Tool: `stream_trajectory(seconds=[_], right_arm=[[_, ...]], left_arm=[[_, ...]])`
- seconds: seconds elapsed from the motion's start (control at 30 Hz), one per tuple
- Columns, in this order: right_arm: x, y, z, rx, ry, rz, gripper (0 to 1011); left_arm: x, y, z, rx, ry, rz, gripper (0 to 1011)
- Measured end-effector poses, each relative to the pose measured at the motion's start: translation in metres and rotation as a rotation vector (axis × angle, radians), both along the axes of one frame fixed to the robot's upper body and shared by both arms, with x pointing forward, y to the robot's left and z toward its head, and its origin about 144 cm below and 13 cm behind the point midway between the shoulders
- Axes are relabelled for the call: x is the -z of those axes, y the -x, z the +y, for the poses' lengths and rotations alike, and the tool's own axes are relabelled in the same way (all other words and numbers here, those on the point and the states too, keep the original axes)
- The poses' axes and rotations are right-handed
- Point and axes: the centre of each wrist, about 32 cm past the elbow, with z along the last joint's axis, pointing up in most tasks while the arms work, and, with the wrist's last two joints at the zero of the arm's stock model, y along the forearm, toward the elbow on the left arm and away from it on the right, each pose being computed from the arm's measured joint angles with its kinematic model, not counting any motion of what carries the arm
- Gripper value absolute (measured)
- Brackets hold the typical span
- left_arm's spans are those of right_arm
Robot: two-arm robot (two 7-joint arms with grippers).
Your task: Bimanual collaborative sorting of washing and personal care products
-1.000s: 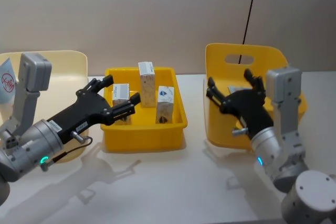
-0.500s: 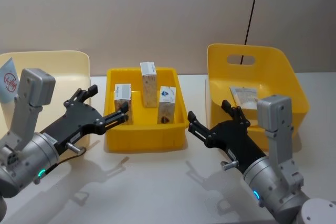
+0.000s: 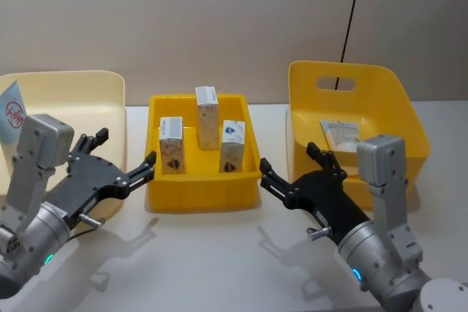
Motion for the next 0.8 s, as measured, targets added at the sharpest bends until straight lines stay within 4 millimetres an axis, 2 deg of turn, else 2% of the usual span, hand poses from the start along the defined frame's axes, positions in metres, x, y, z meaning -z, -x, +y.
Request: stream_trajectory(seconds=[0.43,0.8], right_arm=[[-0.001,-0.001,0.000,-0.036,0.002,0.017,1001],[-0.006,-0.011,0.009,-0.094,0.008,0.039,1001]], left_arm=[[0.004,0.024,0.001,-0.151,-0.064,-0.047,1003],[0.005,0.030,0.001,-0.189,-0.079,-0.061,1003]])
